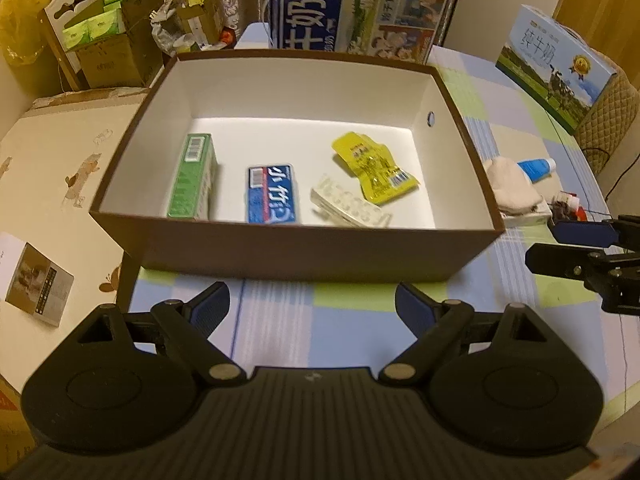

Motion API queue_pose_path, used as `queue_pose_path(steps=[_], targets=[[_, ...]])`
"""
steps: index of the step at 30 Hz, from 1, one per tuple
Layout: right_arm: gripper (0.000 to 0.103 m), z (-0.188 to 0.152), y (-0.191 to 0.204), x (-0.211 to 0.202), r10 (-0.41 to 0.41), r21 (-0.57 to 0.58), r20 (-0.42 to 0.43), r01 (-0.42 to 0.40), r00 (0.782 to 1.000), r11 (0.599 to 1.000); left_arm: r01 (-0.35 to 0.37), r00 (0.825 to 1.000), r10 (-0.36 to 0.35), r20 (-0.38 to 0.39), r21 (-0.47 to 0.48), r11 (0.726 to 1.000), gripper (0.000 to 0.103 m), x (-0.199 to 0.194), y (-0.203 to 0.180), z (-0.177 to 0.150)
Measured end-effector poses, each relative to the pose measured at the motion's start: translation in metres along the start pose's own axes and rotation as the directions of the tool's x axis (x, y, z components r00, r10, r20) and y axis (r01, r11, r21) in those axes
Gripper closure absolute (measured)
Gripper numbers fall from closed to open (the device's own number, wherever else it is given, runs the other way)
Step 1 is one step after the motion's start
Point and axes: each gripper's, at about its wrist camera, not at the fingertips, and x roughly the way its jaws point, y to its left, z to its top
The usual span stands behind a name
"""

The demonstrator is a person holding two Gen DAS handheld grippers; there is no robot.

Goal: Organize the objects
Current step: 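Move both open tools toward the white towel and items beside the box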

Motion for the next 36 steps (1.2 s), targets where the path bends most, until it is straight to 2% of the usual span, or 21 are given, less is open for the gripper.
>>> queue_pose_path(steps=[23,36], targets=[[0.043,-0.031,-0.049,-0.023,0.012,0.010,-0.077,-0.012,0.997,1.000,-0.002,0.998,0.003,-0.056,0.019,1.000,0.015,0.005,-0.072,-0.022],[0.043,-0.053,-0.096,-0.047,-0.051,0.082,-0.096,0.059,0.994,0.995,0.069,0.995,-0.060,-0.084,0.112,0.991,0.015,0.018,-0.136,-0.020]])
